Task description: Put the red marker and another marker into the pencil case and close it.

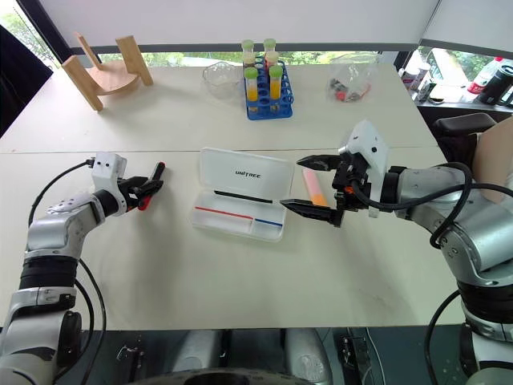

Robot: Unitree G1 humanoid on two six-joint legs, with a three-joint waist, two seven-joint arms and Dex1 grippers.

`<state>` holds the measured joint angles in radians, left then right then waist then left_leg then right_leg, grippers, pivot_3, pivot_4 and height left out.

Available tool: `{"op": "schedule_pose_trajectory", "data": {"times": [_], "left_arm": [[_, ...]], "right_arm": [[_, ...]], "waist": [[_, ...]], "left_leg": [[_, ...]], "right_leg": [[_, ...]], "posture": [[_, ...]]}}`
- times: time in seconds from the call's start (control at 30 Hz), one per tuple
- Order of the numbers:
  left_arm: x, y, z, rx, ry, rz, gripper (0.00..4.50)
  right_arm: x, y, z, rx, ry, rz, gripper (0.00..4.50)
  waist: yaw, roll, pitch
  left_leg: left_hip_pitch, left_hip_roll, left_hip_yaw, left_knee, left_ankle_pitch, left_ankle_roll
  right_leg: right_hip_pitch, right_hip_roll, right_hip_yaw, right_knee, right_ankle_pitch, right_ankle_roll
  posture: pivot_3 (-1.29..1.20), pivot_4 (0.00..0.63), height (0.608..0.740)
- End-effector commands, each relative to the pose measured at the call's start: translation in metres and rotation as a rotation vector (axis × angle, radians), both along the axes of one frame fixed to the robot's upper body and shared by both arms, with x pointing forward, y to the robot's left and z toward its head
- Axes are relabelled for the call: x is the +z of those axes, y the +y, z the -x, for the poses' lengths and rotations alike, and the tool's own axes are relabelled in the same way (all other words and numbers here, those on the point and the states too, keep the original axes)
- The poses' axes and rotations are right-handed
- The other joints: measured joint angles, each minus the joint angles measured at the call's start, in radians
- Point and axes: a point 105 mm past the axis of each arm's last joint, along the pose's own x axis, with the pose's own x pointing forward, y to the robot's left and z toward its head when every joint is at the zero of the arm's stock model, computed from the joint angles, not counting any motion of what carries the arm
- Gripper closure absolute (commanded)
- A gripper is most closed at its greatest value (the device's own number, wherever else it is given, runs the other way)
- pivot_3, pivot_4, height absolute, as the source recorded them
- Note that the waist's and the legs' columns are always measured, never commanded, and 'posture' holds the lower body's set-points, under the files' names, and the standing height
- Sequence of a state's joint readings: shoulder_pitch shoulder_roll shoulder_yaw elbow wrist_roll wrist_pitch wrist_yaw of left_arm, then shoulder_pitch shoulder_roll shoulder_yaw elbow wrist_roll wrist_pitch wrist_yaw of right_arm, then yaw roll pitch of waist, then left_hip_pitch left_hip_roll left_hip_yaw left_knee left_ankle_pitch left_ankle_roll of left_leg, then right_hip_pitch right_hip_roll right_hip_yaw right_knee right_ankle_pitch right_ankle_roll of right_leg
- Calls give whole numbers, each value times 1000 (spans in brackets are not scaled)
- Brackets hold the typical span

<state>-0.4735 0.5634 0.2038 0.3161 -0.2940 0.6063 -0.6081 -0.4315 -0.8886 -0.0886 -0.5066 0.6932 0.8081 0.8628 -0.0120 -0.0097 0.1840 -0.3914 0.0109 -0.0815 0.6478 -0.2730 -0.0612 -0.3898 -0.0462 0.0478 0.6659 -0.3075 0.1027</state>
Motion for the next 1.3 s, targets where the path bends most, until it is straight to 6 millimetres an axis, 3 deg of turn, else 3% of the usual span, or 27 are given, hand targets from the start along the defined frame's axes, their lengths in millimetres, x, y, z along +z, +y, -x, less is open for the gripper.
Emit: {"op": "schedule_pose_trajectory", "data": {"times": [0.03,0.13,0.2,0.27,0.4,0.53,0.67,0.8,1.0,1.27,1.3], "left_arm": [[-6,6,4,12,38,-4,4079],[1,7,6,8,24,0,4233],[59,-19,17,-217,-206,60,4233],[96,-43,34,-421,-332,84,4233],[119,-83,55,-743,-380,20,4233],[111,-119,63,-1067,-359,-123,4233],[90,-146,52,-1284,-367,-276,4233],[66,-165,32,-1368,-364,-384,4233],[46,-173,16,-1410,-337,-466,4233],[43,-171,10,-1393,-311,-453,319],[48,-169,11,-1382,-317,-429,37]], "right_arm": [[11,-1,5,4,-50,2,0],[10,-1,5,3,-48,0,0],[11,-2,5,-1,-49,1,0],[11,-3,5,-6,-50,3,0],[12,-4,5,-16,-55,4,0],[14,-6,5,-34,-64,5,0],[14,-10,6,-68,-74,9,0],[12,-13,11,-102,-76,6,0],[11,-15,18,-136,-73,-3,0],[8,-14,19,-147,-62,-12,0],[7,-14,18,-150,-57,-10,0]], "waist": [[-1,0,0],[-2,0,0],[-7,-1,1],[-4,-3,2],[2,-2,3],[0,-2,3],[-1,-2,3],[-2,-3,3],[-6,-3,3],[-3,-3,3],[-3,-3,3]], "left_leg": [[0,0,0,0,0,0],[0,0,0,0,0,0],[0,0,0,0,0,0],[-2,1,0,-1,0,0],[-5,1,-1,0,1,-2],[-2,-1,1,0,1,-2],[-2,0,0,0,1,-1],[-3,-1,1,-1,0,-1],[-4,0,0,0,0,0],[-5,-1,0,0,0,0],[-5,-1,0,0,0,0]], "right_leg": [[0,0,0,0,0,0],[0,0,0,0,0,0],[-1,0,0,0,0,0],[-2,0,0,0,0,0],[-4,-1,-1,-1,0,0],[0,-1,0,-1,0,0],[-1,1,-1,-1,0,0],[-2,1,0,-1,0,0],[-4,1,0,-1,0,0],[-4,1,0,-1,0,0],[-4,1,0,-1,0,0]], "posture": [[0,150,740],[0,150,740],[0,150,740],[0,150,740],[0,150,740],[0,150,740],[0,150,740],[0,150,740],[0,150,740],[0,150,740],[0,150,740]]}}
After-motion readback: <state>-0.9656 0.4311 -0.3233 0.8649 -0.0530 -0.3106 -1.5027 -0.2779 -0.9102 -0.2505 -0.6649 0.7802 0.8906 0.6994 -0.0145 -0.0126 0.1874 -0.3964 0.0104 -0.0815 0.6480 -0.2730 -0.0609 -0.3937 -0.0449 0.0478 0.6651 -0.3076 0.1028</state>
